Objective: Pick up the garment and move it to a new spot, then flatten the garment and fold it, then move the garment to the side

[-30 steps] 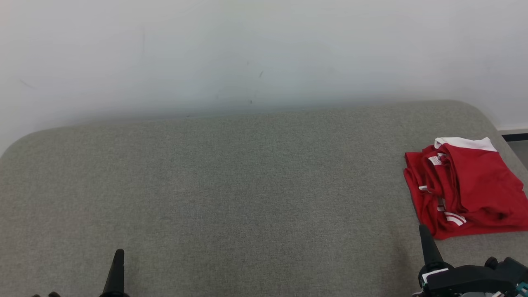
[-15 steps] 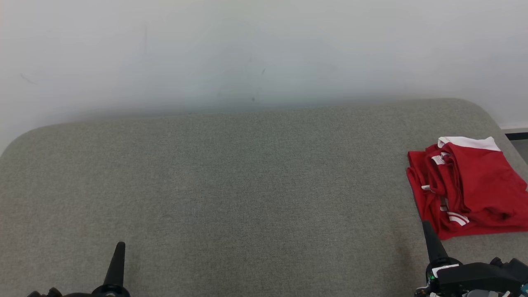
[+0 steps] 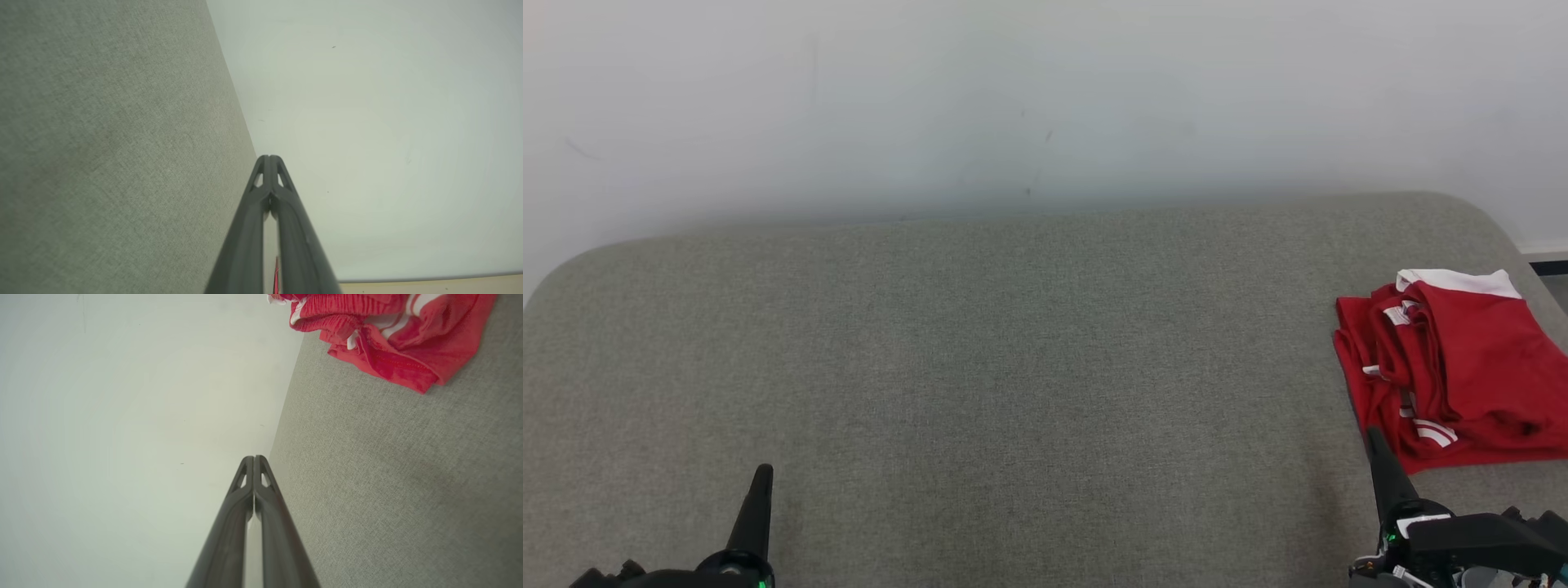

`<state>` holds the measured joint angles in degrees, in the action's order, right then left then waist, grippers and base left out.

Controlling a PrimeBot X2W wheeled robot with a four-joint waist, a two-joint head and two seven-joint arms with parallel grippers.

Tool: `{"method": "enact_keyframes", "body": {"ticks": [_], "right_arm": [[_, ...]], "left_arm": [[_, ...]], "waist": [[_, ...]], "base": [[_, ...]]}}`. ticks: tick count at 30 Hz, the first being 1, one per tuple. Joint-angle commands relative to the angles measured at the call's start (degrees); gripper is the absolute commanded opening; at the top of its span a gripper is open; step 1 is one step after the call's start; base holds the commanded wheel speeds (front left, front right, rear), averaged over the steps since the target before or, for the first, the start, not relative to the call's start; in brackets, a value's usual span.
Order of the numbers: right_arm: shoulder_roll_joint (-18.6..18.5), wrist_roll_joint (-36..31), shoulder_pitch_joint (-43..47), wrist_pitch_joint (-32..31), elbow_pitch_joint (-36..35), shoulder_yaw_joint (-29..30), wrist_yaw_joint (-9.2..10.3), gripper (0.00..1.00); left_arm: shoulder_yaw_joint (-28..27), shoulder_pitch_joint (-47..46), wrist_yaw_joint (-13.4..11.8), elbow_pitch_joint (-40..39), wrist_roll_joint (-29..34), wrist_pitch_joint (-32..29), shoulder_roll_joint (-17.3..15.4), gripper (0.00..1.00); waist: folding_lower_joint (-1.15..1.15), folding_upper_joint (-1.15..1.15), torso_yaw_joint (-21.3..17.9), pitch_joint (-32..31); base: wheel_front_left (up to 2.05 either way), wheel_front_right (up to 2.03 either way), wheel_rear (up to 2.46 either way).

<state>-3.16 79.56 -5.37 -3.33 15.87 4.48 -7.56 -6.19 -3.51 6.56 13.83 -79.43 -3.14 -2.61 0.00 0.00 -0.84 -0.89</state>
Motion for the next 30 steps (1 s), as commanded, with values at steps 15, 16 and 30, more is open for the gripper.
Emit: {"method": "enact_keyframes", "body": {"ticks": [15,16,30], "right_arm": [[0.22,7.34,-0.86,-1.88,-1.33,1.33,0.11,0.0],[0.23,7.73,-0.88,-2.02,-1.35,1.38,0.11,0.0],[0.36,12.82,-1.06,-3.31,-2.0,2.21,0.13,0.0]], "left_arm": [[-0.33,-2.26,0.65,0.08,-7.59,-2.04,-0.37,0.0],[-0.33,-2.3,0.67,0.09,-8.01,-2.16,-0.37,0.0],[-0.42,-3.08,1.01,0.3,-12.83,-3.48,-0.42,0.0]], "waist": [[0.0,0.0,0.43,0.54],[0.0,0.0,0.45,0.57],[0.0,0.0,0.8,1.02]], "base": [[0.0,0.0,0.0],[0.0,0.0,0.0],[0.0,0.0,0.0]]}}
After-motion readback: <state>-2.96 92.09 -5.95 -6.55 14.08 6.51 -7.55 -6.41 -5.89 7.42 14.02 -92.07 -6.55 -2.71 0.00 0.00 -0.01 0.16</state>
